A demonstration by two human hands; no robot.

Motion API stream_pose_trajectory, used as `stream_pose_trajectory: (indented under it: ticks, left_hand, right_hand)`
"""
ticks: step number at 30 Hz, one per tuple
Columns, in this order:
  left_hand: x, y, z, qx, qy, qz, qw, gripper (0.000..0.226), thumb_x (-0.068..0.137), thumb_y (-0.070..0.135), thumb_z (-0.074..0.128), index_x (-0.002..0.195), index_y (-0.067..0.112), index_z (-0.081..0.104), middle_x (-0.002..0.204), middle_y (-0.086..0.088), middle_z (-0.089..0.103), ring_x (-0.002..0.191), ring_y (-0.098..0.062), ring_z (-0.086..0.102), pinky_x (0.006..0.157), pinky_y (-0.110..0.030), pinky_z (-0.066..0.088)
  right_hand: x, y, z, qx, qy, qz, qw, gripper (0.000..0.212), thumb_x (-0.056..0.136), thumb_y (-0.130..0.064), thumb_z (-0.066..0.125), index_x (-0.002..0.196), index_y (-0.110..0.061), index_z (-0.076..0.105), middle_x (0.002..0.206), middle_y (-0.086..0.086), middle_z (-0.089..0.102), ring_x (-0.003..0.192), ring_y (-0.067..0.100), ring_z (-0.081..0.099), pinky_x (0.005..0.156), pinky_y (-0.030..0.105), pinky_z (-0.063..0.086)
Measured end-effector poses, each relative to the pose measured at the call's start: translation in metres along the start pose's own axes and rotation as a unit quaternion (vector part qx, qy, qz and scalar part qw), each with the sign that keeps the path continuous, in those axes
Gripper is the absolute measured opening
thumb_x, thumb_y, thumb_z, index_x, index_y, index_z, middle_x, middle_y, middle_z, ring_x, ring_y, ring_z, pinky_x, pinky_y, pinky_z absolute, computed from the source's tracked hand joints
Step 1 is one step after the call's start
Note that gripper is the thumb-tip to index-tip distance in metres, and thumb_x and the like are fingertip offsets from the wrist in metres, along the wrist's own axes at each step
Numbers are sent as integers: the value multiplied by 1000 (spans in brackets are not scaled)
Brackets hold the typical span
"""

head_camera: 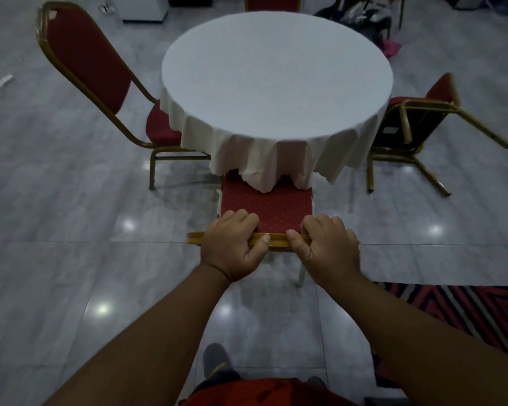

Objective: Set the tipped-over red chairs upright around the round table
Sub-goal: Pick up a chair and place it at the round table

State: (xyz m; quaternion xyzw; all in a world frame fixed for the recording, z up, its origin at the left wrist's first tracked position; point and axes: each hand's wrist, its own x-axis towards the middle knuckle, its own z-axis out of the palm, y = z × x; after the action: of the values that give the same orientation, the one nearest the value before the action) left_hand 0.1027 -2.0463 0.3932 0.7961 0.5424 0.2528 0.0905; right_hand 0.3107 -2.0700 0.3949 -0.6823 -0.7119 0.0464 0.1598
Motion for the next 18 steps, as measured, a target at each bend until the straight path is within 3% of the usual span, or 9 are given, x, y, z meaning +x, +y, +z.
stream_pose_trajectory:
  ticks: [10,18]
  left_hand:
    - [-8,4,1,-14,-12,-20,1000,30,87,51,45,78,22,51,76,9,46,71,-16,43,64,-37,42]
    - [44,11,-4,-16,-230,40,972,36,87,60,31,90,33,54,82,12,48,82,-12,46,76,-38,40]
  right_hand:
    - [-19,2,-1,74,-1,31,997,36,95,-57,31,90,-28,52,86,-9,47,84,15,41,77,35,38]
    - [-13,14,-12,58,-83,28,994,36,94,-62,29,95,-33,50,90,-15,46,86,9,40,80,31,36]
